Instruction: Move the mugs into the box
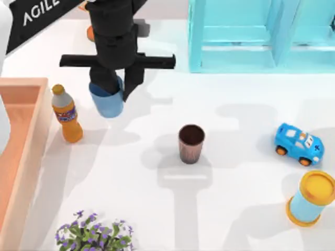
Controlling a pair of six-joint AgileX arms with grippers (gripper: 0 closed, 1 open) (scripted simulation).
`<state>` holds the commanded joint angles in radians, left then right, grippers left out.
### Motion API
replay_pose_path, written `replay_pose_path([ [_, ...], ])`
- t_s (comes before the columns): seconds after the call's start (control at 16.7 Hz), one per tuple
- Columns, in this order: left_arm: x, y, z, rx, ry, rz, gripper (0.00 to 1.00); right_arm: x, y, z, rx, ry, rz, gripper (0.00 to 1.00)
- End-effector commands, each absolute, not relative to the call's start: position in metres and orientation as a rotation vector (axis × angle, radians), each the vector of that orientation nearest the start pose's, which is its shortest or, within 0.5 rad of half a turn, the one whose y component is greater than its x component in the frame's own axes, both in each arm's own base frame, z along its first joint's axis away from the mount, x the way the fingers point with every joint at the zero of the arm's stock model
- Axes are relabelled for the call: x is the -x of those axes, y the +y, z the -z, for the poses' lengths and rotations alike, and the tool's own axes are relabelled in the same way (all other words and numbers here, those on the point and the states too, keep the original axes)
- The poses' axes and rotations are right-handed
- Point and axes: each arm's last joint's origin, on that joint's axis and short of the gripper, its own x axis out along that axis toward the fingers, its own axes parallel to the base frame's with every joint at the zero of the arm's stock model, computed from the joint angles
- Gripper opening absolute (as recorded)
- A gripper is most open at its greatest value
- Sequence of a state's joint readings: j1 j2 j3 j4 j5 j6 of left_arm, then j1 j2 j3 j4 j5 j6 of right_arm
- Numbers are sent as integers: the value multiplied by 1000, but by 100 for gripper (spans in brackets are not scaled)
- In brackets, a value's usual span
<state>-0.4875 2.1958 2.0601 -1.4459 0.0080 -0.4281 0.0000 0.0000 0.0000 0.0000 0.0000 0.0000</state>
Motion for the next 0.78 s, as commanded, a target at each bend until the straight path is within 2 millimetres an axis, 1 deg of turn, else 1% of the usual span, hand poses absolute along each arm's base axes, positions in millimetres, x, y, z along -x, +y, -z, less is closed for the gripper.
replay_pose_path([
  [0.12,-371,-181,-255,-64,1599,75,0,-106,-1,-160,0,0,0,100],
  [0.24,-356,-154,-274,-75,1595,117,0,-106,-1,-160,0,0,0,100],
  [0.42,-329,-99,-304,-68,1540,156,0,-106,-1,-160,0,0,0,100],
  [0.54,-307,-59,-318,-58,1487,154,0,-106,-1,-160,0,0,0,100],
  [0.66,-285,-24,-323,-52,1446,132,0,-106,-1,-160,0,0,0,100],
  [0.78,-263,6,-319,-51,1438,95,0,-106,-1,-160,0,0,0,100],
])
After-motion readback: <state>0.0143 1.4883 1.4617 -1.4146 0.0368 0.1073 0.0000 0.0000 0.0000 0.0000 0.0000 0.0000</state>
